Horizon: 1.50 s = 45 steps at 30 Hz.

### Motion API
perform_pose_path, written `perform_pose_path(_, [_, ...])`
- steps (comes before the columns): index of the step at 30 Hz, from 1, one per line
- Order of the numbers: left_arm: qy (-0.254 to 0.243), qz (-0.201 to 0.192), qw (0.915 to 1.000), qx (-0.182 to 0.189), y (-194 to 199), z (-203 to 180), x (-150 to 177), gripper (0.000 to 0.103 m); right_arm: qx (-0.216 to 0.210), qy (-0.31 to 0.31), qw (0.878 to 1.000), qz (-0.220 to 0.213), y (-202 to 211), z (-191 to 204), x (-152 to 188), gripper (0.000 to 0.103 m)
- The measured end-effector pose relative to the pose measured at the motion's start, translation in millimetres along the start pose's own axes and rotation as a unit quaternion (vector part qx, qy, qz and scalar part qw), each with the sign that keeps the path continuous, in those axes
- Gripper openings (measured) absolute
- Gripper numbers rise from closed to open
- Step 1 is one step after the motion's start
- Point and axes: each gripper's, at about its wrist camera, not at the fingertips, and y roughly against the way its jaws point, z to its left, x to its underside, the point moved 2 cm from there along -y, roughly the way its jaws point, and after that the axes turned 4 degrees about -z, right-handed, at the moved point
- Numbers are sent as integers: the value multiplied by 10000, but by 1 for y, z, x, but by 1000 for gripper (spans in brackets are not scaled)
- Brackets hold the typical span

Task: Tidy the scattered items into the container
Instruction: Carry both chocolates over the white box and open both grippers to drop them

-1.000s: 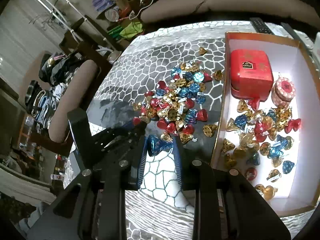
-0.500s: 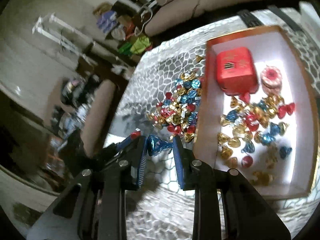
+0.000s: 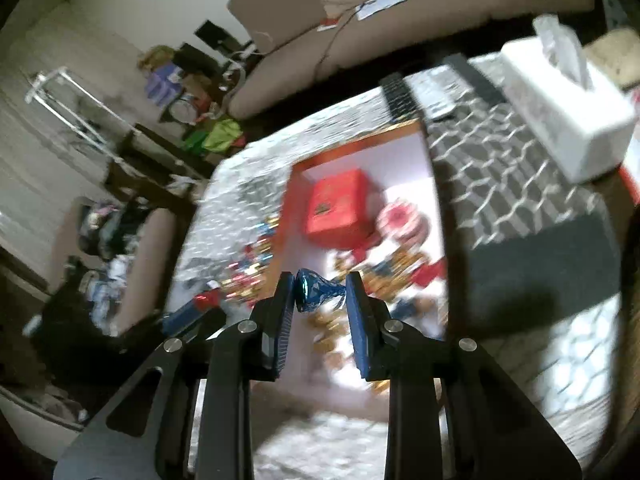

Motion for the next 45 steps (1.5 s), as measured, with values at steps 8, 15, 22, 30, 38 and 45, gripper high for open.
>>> perform_pose_path(8, [-222, 478, 9985, -144, -54, -8, -12, 21, 678, 565, 9949, 492, -50, -5, -21, 25])
perform_pose_path(15, [-139, 542, 9984, -123, -60, -4, -3, 21, 654, 567, 9939, 681, -74, -13, -18, 25])
perform_pose_path(22, [-147, 646, 9974, -270, -61, 5, 4, 21, 569, 464, 9948, 708, -88, -7, -15, 30])
perform_pose_path(30, [-131, 633, 9974, -319, -59, 8, 1, 21, 543, 464, 9963, 484, -62, -10, -17, 30])
perform_pose_path(38, [-162, 765, 9959, -460, -77, -7, -4, 22, 622, 652, 9951, 410, -36, -10, -17, 30])
perform_pose_path(45, [88, 917, 9937, -645, -90, -1, -8, 36, 611, 742, 9945, 425, -29, -11, -12, 29])
